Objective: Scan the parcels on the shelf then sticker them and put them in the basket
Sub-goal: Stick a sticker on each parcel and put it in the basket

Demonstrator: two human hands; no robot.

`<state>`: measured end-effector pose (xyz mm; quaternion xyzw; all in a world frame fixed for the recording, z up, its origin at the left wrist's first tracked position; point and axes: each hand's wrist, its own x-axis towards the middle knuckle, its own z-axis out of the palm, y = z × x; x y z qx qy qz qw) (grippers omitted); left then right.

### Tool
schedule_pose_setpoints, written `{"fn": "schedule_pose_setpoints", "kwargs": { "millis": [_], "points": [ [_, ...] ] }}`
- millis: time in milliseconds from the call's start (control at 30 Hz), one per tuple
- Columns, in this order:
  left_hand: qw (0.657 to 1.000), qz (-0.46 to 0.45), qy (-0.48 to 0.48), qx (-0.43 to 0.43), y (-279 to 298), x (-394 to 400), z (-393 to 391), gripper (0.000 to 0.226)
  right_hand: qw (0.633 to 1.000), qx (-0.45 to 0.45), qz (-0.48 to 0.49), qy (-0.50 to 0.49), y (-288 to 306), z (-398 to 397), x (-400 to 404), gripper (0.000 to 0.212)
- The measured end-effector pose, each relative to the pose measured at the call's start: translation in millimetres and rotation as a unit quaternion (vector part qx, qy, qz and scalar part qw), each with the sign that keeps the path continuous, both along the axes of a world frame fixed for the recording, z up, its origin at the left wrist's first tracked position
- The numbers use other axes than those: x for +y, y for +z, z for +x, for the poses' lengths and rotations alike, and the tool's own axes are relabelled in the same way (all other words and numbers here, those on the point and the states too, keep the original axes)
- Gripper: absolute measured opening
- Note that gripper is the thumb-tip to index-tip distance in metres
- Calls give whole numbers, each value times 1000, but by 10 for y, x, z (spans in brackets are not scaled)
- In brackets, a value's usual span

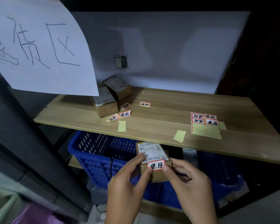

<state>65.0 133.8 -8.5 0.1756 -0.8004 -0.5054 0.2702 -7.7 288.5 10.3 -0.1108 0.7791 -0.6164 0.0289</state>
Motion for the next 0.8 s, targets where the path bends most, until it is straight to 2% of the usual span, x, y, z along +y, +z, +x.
{"fn": "schedule_pose_setpoints", "kwargs": {
  "millis": [67,167,267,400,500,700,800],
  "points": [
    [999,16,-27,-37,-54,-95,-171,41,1000,2,23,14,-15,-167,-36,23],
    [995,42,-59,-63,-104,-190,-384,43,996,-21,68,52,-62,-369,-57,31],
    [994,-13,-73,-78,-146,-250,-567,45,990,-51,102,87,-125,-497,-92,42],
    [986,-93,-92,-102,-186,-308,-708,47,988,-75,105,90,-236,-604,-155,45],
    [983,-109,-105,-108,-211,-321,-757,42,987,-71,107,100,-305,-623,-217,49],
    [978,-143,-107,-108,-247,-330,-815,35,964,-18,222,144,-252,-589,-351,63],
    [981,-143,-90,-100,-257,-338,-813,36,957,-17,239,161,-228,-588,-382,65]
  ]
}}
